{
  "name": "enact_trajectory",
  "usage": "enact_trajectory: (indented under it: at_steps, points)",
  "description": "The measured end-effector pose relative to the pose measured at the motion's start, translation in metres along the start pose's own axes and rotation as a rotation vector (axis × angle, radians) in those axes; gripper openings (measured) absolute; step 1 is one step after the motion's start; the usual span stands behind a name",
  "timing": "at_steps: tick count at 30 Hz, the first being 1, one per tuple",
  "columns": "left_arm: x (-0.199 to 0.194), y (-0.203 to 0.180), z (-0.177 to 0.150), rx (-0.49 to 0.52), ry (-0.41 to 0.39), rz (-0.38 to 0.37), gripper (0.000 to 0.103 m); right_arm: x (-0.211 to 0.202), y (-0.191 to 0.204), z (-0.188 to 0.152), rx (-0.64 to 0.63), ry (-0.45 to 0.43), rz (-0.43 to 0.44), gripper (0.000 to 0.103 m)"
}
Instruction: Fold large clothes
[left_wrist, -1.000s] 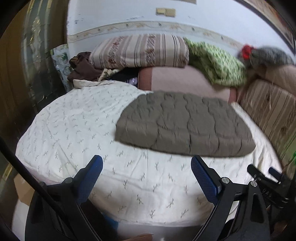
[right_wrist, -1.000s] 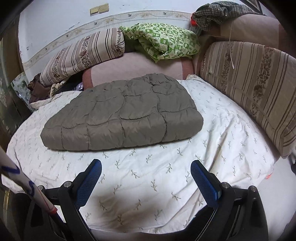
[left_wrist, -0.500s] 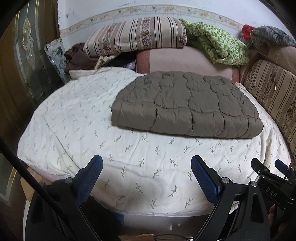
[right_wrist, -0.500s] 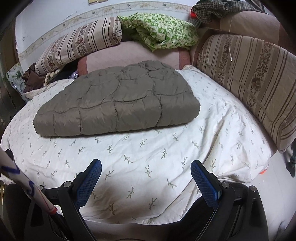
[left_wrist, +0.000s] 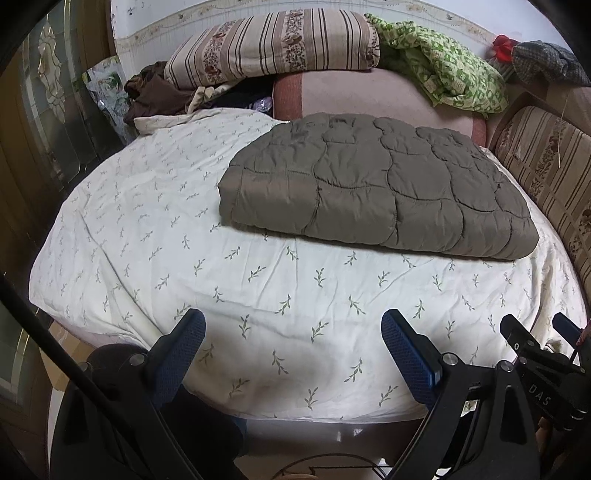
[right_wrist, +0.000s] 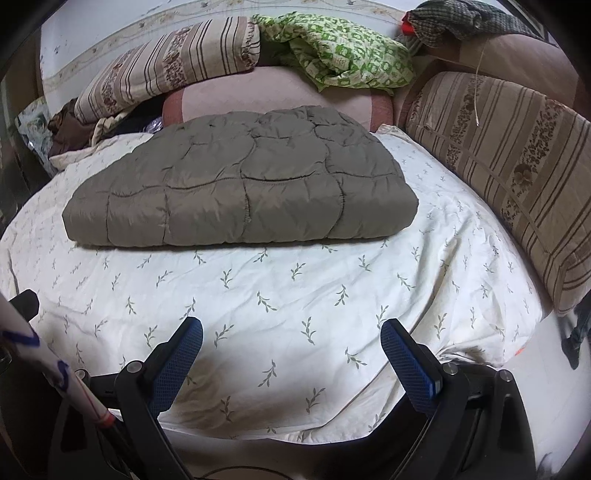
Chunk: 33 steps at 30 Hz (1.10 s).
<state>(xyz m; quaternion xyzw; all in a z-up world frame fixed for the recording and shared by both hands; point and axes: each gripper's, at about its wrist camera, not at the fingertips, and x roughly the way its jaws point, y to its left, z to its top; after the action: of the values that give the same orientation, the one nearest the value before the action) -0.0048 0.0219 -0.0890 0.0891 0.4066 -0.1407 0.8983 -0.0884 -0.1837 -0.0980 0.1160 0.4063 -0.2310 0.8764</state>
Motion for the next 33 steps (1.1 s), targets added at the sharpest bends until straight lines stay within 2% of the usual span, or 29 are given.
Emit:
enact_trajectory:
  at_steps: [10, 33]
  points:
    - [0.006, 0.003, -0.001, 0.0, 0.016, -0.011, 0.096, 0.002, 0.015, -0.003, -0.052, 0.005, -0.01, 0.099]
    - [0.013, -0.006, -0.008, 0.028, 0.041, -0.013, 0.096, 0.009, 0.017, -0.008, -0.06, 0.027, -0.012, 0.099]
